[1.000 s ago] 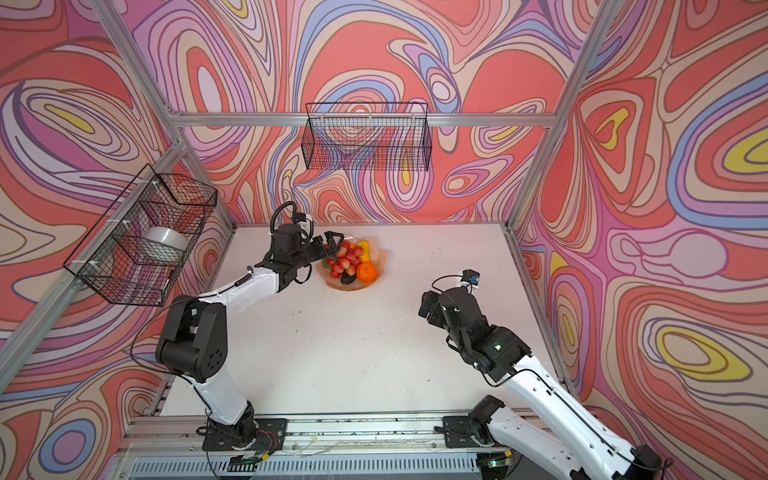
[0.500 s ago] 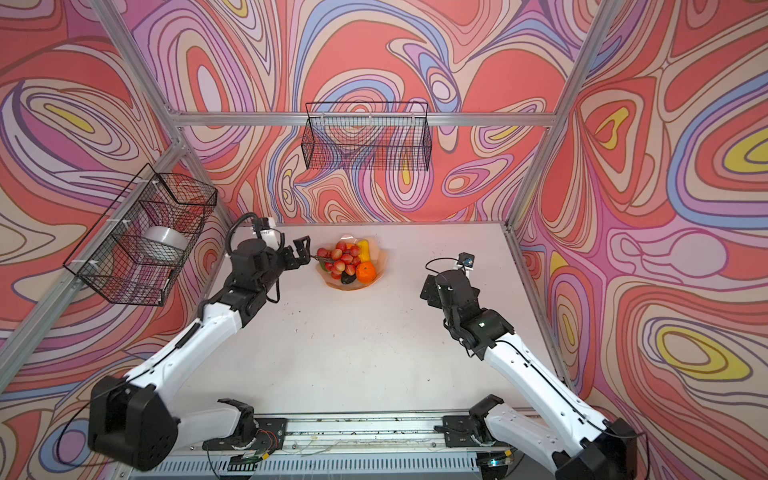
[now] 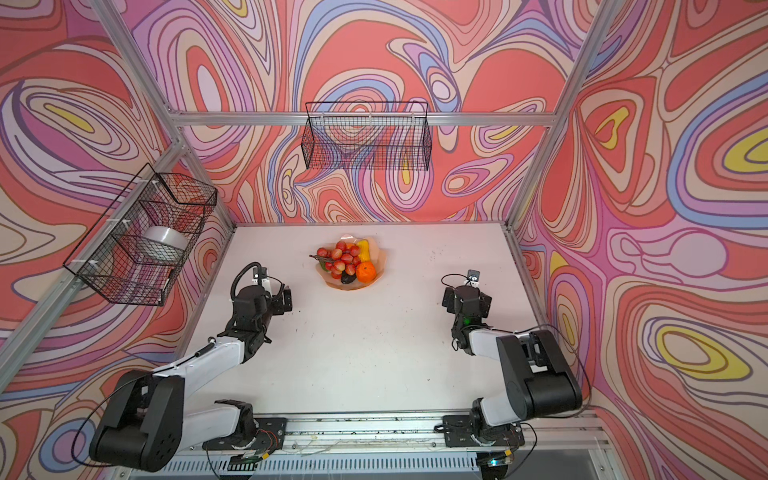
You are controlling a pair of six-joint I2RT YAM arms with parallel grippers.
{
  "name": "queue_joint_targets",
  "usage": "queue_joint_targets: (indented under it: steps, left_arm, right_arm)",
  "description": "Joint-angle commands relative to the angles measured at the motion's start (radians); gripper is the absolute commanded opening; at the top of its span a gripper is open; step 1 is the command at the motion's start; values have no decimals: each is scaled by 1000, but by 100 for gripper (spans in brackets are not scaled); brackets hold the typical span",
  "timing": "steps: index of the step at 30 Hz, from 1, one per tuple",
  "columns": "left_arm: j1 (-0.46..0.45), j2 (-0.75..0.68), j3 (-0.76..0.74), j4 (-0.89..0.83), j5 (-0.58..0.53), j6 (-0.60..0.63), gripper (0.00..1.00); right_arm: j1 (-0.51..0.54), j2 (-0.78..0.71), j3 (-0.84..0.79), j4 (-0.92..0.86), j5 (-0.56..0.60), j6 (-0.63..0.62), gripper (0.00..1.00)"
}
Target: Place and organize the fake fruits in the fruit bowl
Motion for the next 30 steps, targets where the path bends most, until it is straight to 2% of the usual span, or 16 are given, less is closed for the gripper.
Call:
queue_joint_targets:
  steps: [1, 3, 5, 7, 9, 10, 12, 13, 17, 21, 30]
  left_arm:
    - [13, 82, -36, 239, 14, 85, 100]
    - [20, 157, -57, 366, 21, 107, 100]
    - [57, 207, -44, 388, 49, 73, 100]
    - [91, 213, -37, 355, 122, 45, 100]
    - [96, 256, -58, 434, 159, 61, 100]
    - [108, 254, -52, 428, 178, 52, 100]
    - [130, 237, -29, 346, 217, 32, 100]
    - [132, 254, -41, 400, 215, 35, 100]
    - [132, 249, -38, 386, 202, 30, 100]
    - [120, 244, -66, 439, 39, -22, 100]
    - [120, 246, -63, 435, 66, -10, 100]
  right_arm:
    - [-17, 37, -28, 329, 0, -106, 98]
    - [-28, 95, -56, 454, -25, -119, 98]
    - [-30, 173, -59, 532, -51, -130, 98]
    - [-29, 232, -64, 616, -57, -147, 98]
    - [-31, 207, -51, 534, -62, -125, 98]
    - [-31, 223, -49, 566, -52, -138, 98]
    - [-31, 211, -30, 502, -55, -131, 98]
    - [-31, 219, -20, 505, -51, -135, 98]
    - [-31, 218, -2, 467, -54, -137, 98]
    - [-31, 219, 5, 456, -55, -132, 98]
    - [-31, 217, 2, 459, -54, -134, 98]
